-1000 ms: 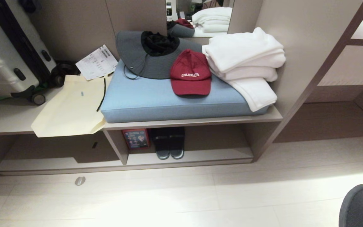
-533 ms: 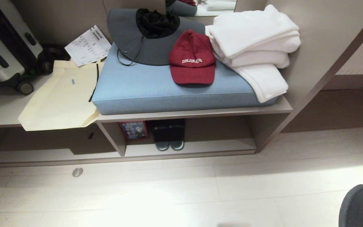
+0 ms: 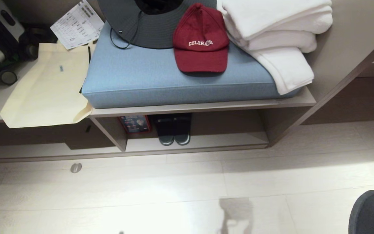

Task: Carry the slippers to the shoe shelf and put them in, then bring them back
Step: Place the slippers into the shoe cabinet

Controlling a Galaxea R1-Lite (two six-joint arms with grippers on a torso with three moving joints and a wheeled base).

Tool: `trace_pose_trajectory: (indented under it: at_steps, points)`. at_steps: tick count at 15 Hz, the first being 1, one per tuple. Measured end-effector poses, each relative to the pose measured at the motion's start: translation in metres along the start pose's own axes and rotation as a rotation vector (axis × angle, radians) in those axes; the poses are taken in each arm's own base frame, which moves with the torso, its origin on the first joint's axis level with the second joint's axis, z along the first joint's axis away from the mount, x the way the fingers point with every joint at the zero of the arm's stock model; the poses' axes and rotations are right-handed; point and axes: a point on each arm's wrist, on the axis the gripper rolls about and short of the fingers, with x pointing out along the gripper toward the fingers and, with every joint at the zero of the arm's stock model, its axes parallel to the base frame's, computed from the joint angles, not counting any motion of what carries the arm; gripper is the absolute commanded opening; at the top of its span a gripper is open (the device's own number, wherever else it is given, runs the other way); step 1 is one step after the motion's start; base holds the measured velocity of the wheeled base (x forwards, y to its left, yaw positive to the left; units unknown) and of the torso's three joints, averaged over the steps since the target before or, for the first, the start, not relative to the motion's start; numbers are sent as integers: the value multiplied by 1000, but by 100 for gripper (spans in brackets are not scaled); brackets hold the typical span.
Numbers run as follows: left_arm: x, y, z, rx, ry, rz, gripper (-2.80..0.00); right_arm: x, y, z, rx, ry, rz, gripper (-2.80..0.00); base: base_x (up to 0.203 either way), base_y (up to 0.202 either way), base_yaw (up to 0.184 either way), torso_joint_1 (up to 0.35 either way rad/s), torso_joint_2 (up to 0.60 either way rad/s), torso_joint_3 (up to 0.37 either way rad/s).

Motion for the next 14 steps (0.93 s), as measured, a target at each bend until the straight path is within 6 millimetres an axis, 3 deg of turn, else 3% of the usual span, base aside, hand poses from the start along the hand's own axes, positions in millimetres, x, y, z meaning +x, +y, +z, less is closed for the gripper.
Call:
trace_pose_trajectory:
  at_steps: [14]
  points:
    - [0, 0, 0, -1, 0, -1, -280, 0, 0, 0, 8, -1, -6, -280, 0, 0, 0, 2, 3, -195]
